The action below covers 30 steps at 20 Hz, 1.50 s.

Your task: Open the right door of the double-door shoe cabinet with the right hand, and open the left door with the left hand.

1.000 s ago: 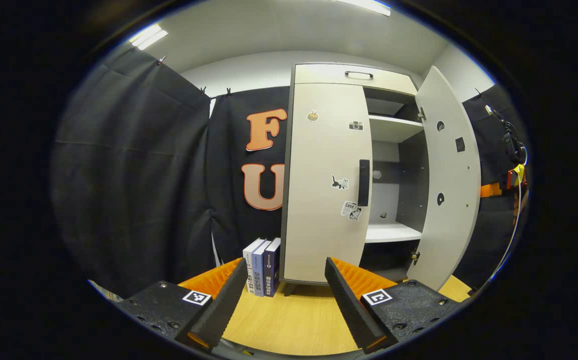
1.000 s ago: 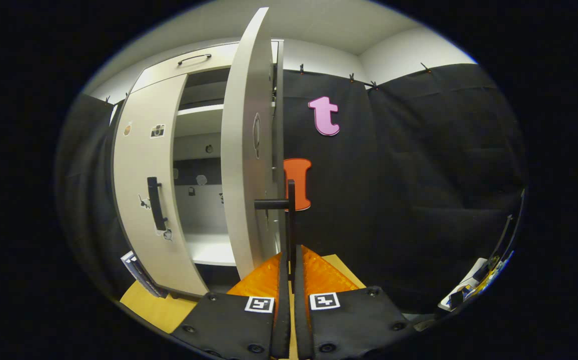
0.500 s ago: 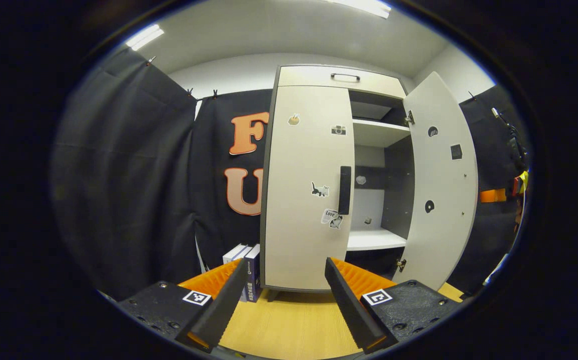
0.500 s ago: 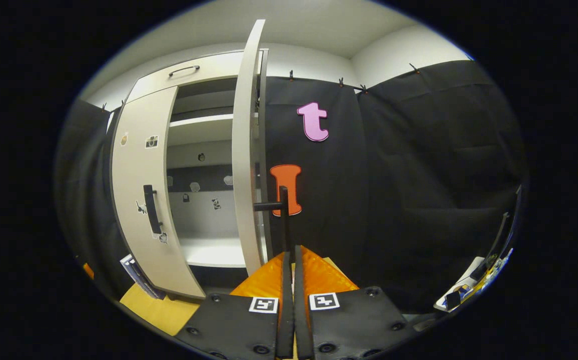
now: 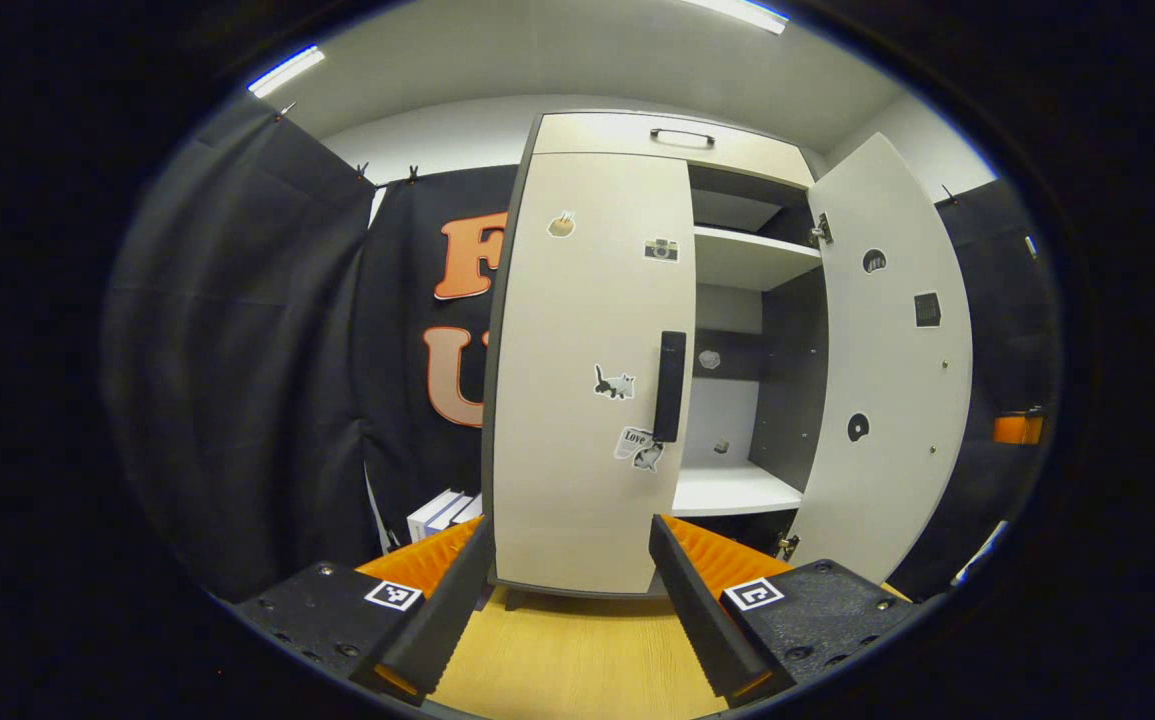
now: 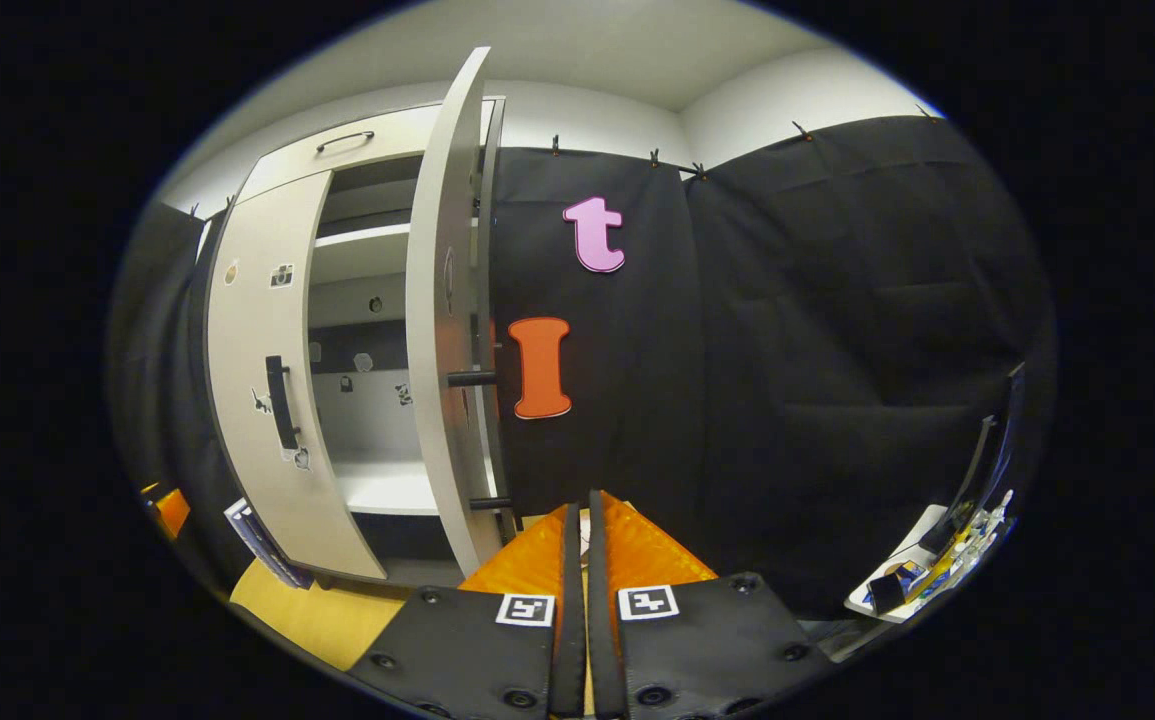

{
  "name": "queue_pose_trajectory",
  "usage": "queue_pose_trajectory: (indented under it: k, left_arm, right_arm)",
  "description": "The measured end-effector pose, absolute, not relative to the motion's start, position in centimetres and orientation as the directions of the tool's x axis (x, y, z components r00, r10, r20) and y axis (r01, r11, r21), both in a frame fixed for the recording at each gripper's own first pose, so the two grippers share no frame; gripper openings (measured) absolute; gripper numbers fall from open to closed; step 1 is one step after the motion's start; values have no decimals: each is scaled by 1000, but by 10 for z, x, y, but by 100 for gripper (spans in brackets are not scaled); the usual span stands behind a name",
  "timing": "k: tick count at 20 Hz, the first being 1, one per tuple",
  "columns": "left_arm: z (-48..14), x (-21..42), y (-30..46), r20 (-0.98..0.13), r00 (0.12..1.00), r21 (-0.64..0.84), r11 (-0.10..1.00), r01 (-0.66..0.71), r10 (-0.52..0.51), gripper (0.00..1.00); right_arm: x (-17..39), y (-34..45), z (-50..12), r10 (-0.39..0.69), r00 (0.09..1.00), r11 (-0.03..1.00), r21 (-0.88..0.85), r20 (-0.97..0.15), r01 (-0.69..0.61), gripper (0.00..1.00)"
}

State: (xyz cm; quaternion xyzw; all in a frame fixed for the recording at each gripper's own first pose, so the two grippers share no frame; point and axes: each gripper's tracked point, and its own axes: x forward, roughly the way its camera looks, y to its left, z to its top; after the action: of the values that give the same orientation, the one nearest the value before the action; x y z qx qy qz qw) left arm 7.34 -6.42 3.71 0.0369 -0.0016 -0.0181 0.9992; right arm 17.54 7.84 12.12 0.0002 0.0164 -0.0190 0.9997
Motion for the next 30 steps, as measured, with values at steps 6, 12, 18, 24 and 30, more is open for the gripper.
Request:
queue_pose_trajectory:
  k: [6,12,18,24,30]
  left_arm:
    - [65,121,-105,42,995,115,990,82,-87,94]
    - [85,175,-136,66,991,123,987,105,-114,92]
    - [95,227,-155,77,990,146,984,104,-116,94]
    - [90,273,-163,61,992,155,983,97,-107,94]
    - [78,301,-170,26,991,149,981,127,-133,91]
  right_arm:
    - [170,69,111,-30,998,1000,7,-56,31,56]
    - [173,63,111,-30,998,1000,-9,-51,29,70]
    - [179,51,115,-45,998,999,16,-36,45,89]
    - [186,41,117,-73,997,997,15,-32,73,99]
    - [194,36,117,-92,995,996,12,-41,92,99]
